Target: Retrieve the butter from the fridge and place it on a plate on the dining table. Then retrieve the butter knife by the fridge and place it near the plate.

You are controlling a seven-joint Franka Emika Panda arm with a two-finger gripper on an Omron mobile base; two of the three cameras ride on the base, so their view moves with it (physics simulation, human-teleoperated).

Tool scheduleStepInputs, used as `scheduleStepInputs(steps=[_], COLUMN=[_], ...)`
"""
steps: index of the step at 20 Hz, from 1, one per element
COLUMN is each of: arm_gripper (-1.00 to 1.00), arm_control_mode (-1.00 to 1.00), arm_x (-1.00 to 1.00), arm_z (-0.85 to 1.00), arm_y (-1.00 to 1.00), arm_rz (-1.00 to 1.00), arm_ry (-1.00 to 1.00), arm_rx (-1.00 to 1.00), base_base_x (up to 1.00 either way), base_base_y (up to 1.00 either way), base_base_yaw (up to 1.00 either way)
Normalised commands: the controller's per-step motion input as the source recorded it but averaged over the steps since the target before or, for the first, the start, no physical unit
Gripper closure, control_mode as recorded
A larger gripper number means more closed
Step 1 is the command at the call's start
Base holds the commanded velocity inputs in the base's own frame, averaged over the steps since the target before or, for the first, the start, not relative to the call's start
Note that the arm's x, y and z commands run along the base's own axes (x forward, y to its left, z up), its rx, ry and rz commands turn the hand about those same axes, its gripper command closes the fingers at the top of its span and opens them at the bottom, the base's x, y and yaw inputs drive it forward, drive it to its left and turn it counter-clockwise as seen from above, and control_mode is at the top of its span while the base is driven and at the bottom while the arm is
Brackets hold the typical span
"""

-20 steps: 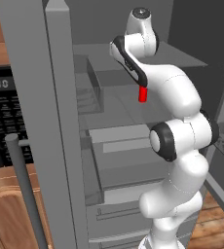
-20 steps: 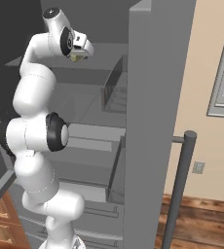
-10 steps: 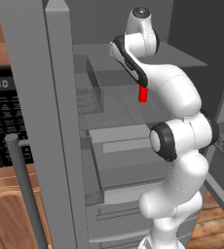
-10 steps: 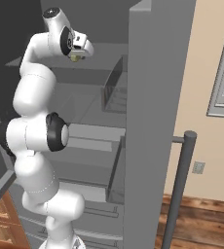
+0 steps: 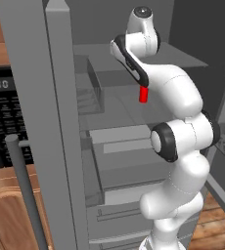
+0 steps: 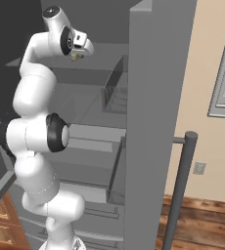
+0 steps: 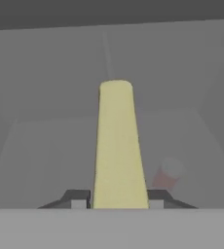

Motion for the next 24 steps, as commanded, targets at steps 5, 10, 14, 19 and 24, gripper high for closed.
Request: scheduleStepInputs(steps=[5, 10, 14, 19, 24], arm_gripper=[1.00, 1.00, 1.00, 1.00, 1.00], arm_control_mode=[-1.00, -1.00, -1.00, -1.00, -1.00], arm_x=[0.00, -0.14, -0.69, -1.00, -1.00], arm_z=[0.08, 0.28, 0.32, 0.10, 0.00], arm_y=[0.00, 0.00, -0.01, -0.04, -0.09], arm_rz=[0.00, 0.00, 0.00, 0.00, 0.00], arm_ry=[-0.29, -0.21, -0.21, -0.14, -0.07], arm_rx=[0.01, 0.02, 0.07, 0.03, 0.00], base_base_x=[0.00, 0.00, 0.00, 0.00, 0.00], base_base_y=[0.00, 0.00, 0.00, 0.00, 0.00], base_base_yaw=[0.00, 0.00, 0.00, 0.00, 0.00])
